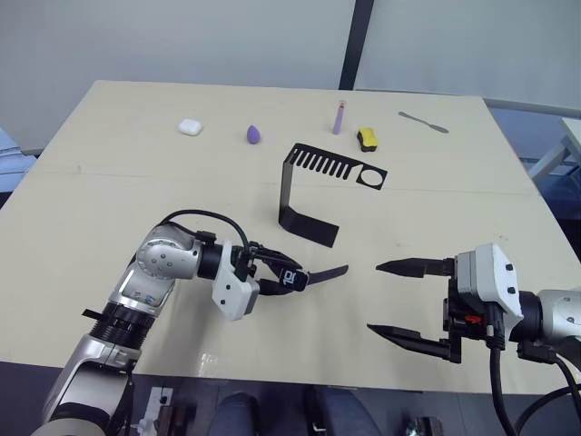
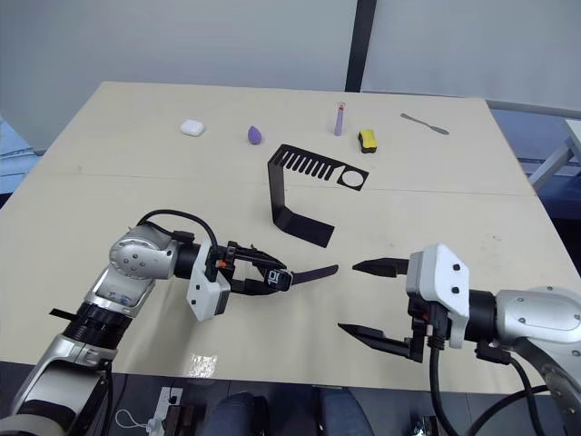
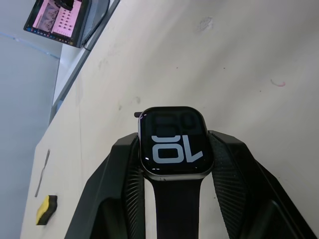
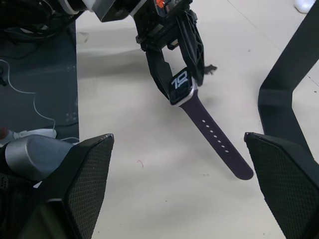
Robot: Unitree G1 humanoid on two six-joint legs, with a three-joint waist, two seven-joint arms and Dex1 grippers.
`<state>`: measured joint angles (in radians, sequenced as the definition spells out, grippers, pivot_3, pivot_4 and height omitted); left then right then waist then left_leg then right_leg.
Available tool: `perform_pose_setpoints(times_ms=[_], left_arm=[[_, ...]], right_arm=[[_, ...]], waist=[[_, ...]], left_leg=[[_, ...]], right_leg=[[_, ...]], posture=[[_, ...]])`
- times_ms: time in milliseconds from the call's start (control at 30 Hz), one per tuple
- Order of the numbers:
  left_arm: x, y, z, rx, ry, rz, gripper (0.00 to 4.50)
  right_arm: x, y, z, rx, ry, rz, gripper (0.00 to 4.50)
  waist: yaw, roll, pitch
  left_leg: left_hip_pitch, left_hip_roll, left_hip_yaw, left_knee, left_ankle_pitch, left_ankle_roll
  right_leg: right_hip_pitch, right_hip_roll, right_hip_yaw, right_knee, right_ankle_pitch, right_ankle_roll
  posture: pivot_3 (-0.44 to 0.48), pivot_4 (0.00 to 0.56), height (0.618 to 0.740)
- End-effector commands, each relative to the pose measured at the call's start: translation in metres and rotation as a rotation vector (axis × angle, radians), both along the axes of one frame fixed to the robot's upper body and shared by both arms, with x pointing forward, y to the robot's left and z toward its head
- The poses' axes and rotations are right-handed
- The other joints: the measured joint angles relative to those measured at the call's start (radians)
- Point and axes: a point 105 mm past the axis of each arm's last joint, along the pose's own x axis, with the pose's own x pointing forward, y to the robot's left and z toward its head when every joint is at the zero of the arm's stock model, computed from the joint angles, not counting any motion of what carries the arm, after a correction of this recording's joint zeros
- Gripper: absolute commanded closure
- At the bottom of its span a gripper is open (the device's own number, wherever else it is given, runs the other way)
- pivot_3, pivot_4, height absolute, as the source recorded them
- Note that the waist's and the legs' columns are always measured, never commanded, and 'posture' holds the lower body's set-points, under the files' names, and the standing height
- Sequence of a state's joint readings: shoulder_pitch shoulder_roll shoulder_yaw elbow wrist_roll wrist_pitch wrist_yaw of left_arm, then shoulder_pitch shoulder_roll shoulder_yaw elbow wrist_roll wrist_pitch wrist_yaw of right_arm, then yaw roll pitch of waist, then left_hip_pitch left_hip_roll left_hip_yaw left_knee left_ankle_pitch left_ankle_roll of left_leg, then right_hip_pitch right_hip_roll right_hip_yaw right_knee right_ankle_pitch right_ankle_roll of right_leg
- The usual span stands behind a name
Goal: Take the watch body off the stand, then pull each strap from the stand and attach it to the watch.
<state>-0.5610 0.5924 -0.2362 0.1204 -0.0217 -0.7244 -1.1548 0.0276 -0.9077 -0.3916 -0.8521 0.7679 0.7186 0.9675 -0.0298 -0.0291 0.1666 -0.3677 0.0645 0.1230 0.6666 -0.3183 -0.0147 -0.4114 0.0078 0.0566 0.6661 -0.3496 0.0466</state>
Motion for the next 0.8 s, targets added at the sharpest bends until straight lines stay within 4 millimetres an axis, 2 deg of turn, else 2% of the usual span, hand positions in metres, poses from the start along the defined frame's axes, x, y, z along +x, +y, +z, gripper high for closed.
perform_pose_setpoints(times_ms=[33,100,200,400,500,700,800], left_arm=[[0.001,-0.003,0.011,-0.040,-0.007,-0.003,2.92],[0.002,-0.004,0.013,-0.062,0.052,0.017,2.92],[0.004,-0.008,0.015,-0.098,0.318,0.087,2.92],[0.002,-0.019,0.014,-0.117,1.057,0.256,2.92],[0.007,-0.022,0.013,-0.100,1.321,0.352,2.92],[0.014,-0.026,0.007,-0.082,1.723,0.518,2.92],[0.018,-0.030,0.009,-0.115,1.854,0.542,2.92]], right_arm=[[0.001,0.002,0.006,-0.007,-0.048,0.007,0.05],[0.002,0.003,0.007,-0.007,-0.051,0.007,0.05],[0.004,0.004,0.007,-0.010,-0.059,0.007,0.05],[0.013,0.014,0.005,-0.043,-0.090,-0.001,0.05],[0.018,0.019,0.000,-0.080,-0.090,-0.018,0.05],[0.028,0.029,-0.013,-0.112,-0.049,-0.086,0.05],[0.035,0.032,-0.020,-0.120,-0.020,-0.145,0.05]], waist=[[0.000,0.000,0.000],[0.000,0.000,0.000],[0.000,0.000,0.000],[-0.002,0.000,0.000],[-0.002,0.000,0.000],[-0.002,0.000,0.000],[-0.002,0.000,0.000]], left_leg=[[0.000,0.000,0.000,0.000,0.000,0.000],[0.000,0.000,0.000,0.000,0.000,0.000],[0.000,0.000,0.000,0.000,0.000,0.000],[0.000,0.000,-0.001,0.001,0.000,-0.001],[-0.001,0.000,-0.001,0.002,0.000,-0.001],[-0.001,0.000,-0.002,0.002,0.001,-0.001],[-0.001,0.000,-0.002,0.003,0.001,-0.002]], right_leg=[[0.000,0.000,0.000,0.000,0.000,0.000],[0.000,0.000,0.000,0.000,0.000,0.000],[0.000,0.000,0.000,0.001,0.000,0.000],[-0.001,0.000,0.000,0.002,0.000,0.000],[-0.001,0.000,0.000,0.003,0.000,0.000],[-0.002,0.000,0.000,0.004,-0.001,-0.001],[-0.003,0.000,0.000,0.006,-0.002,-0.002]], posture=[[0.000,0.150,0.740],[0.000,0.150,0.740],[0.000,0.150,0.740],[0.000,0.150,0.740],[0.000,0.150,0.740],[0.000,0.150,0.740],[0.000,0.150,0.740]])
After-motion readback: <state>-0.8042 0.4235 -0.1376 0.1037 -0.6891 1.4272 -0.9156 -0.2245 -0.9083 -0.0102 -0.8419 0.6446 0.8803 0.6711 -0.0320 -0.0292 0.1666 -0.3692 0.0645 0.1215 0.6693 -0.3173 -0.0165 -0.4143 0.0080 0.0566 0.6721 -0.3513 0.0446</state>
